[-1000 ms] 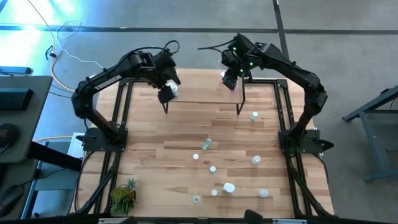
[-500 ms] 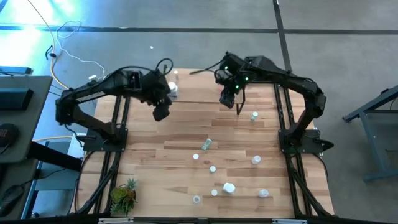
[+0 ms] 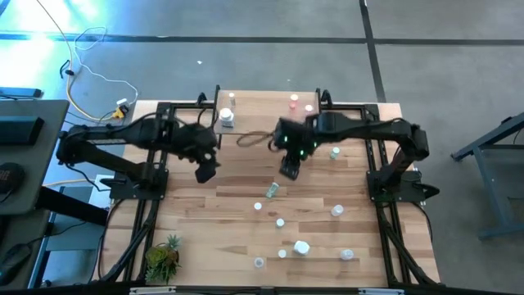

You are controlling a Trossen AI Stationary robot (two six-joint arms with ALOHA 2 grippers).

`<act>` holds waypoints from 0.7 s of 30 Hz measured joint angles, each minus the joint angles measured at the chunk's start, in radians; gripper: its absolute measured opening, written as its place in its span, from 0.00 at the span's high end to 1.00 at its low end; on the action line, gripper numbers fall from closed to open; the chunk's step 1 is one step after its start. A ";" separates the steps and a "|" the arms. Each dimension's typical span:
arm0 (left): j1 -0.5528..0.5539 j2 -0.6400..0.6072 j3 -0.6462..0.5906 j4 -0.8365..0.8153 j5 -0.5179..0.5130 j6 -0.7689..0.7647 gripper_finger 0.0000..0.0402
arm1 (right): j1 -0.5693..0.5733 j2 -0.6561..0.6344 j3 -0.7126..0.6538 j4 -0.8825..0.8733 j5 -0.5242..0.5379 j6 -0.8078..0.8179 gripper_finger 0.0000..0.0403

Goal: Pick and place medicine bottles onto shelf by color
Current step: Put the white pill bottle on the shelf

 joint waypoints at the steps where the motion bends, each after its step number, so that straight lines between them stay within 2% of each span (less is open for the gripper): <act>1: -0.019 -0.012 -0.021 0.020 -0.001 -0.015 0.43 | 0.023 0.000 -0.009 0.000 0.020 0.030 0.59; 8: -0.124 -0.061 -0.117 0.109 -0.004 -0.080 0.43 | 0.181 0.000 -0.067 0.002 0.073 0.208 0.59; 21: -0.238 -0.062 -0.123 0.149 -0.014 -0.104 0.43 | 0.427 0.000 -0.127 0.048 0.071 0.443 0.59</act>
